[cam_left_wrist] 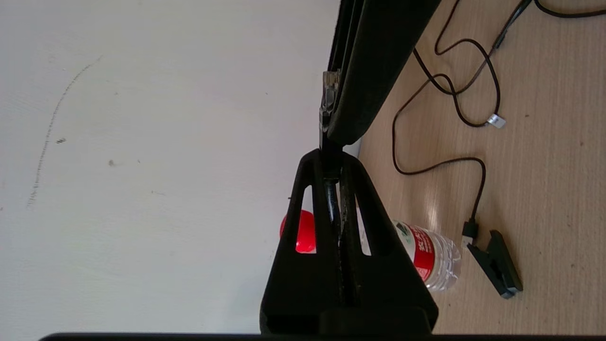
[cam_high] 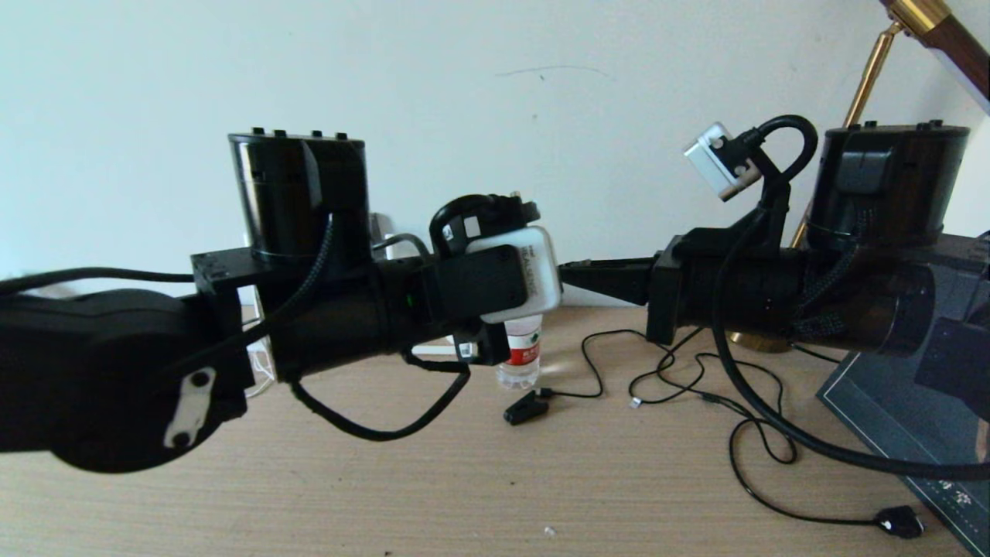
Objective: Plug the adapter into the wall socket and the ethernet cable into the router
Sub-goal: Hand it to the other hand
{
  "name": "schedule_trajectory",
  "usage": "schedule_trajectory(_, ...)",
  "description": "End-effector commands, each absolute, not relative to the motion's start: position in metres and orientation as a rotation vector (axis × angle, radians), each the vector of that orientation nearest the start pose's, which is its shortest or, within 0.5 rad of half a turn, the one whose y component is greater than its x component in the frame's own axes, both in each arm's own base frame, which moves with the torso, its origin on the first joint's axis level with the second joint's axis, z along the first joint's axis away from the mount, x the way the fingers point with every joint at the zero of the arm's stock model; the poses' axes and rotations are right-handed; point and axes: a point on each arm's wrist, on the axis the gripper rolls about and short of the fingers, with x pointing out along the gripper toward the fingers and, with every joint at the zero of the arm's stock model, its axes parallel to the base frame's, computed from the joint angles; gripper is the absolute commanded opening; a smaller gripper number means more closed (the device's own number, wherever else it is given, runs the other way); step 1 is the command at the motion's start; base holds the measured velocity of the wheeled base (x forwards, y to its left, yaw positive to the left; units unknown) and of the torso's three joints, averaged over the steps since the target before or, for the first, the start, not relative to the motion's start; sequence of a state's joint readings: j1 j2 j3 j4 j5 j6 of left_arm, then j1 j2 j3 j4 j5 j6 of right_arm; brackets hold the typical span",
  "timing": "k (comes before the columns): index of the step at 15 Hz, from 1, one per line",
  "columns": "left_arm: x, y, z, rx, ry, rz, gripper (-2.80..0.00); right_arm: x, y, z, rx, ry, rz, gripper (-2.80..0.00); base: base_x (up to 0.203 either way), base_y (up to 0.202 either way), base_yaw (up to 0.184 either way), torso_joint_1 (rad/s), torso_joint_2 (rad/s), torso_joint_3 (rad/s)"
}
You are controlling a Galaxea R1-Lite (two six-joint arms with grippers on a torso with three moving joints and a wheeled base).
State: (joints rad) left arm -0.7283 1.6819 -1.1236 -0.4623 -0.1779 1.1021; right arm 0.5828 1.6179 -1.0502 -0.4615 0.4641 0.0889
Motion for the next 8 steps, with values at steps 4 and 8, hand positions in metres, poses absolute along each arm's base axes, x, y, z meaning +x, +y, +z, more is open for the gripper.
schedule_trajectory(4,0.2394,-0.2191,0.2578,1.053,-0.417,-0.867,-2.8,0.247,0.175,0.2607,0.074,0.148,1.043,-2.8,0.0,0.0,0.0,0.0,0.0,0.0)
schedule_trajectory(8,0.2406,-0.2201,0.2545,1.04,-0.413,-0.867,-2.8,0.2488,0.1762,0.2576,0.074,0.159,1.042,-2.8,0.0,0.0,0.0,0.0,0.0,0.0)
